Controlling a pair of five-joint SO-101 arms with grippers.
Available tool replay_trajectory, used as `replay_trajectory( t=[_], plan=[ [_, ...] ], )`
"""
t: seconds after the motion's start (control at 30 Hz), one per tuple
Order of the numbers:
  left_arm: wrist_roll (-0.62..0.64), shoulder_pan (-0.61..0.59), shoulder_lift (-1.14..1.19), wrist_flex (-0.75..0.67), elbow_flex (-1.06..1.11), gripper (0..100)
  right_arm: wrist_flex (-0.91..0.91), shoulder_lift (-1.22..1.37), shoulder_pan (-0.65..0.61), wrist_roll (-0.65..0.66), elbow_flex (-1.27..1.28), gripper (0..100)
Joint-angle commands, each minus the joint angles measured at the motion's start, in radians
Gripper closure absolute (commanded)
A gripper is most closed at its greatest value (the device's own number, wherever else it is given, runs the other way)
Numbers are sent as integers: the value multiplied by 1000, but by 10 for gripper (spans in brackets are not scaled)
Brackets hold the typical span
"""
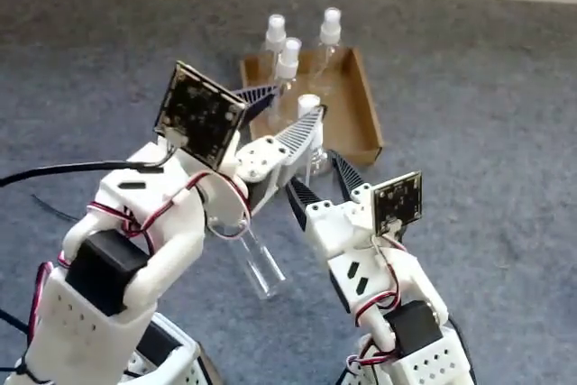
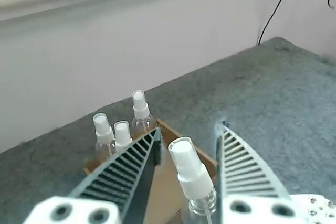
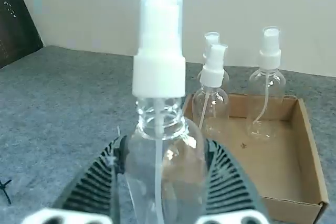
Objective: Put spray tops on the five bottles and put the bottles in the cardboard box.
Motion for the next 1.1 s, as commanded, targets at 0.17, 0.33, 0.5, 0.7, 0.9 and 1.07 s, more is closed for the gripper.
replay_trajectory(
  t=[0.17, 0.33, 0.5, 0.7, 0.9, 1.07],
  plan=[
    [-81, -84, 90, -58, -58, 842, 2, -10, -2, -3, -62, 995],
    [-81, -116, 223, -89, -99, 842, 2, -10, -2, -2, -62, 995],
    [-83, -120, 306, -86, -173, 842, 2, -12, -2, -2, -62, 995],
    [-83, -97, 309, -8, -154, 842, 2, -12, -2, -2, -62, 995],
    [-83, -21, 214, 94, -110, 842, 2, -12, -2, -2, -62, 995],
    [-84, 8, 139, 100, -51, 843, 2, -12, -2, -2, -62, 995]
  ],
)
